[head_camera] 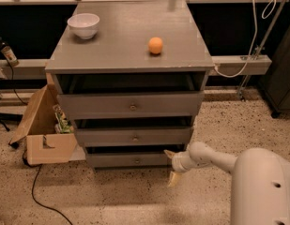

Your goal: Open bottom drawer

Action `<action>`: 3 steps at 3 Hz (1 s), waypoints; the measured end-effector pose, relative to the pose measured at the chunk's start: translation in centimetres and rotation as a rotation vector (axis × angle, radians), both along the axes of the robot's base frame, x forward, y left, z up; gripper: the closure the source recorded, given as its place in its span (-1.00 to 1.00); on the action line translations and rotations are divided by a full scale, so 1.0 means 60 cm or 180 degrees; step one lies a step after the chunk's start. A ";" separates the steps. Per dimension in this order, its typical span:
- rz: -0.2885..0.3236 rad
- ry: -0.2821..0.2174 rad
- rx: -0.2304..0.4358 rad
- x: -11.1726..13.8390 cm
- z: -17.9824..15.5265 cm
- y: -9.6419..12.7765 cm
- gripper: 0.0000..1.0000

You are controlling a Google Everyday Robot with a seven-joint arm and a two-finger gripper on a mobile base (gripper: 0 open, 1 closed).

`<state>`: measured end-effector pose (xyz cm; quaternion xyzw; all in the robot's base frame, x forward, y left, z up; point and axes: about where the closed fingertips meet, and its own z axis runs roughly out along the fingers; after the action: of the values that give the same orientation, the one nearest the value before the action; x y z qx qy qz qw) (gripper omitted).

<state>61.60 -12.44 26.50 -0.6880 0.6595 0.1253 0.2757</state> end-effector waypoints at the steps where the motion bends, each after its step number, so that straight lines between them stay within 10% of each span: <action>1: 0.0013 -0.0059 -0.0142 0.035 -0.040 -0.007 -1.00; 3: -0.0078 -0.0136 -0.0489 0.102 -0.098 -0.013 -1.00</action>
Offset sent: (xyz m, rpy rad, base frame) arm 0.0687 -0.0141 -0.0628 -0.1606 -0.0519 -0.0318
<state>67.69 -13.24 20.64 -0.7015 0.6695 0.0561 0.2376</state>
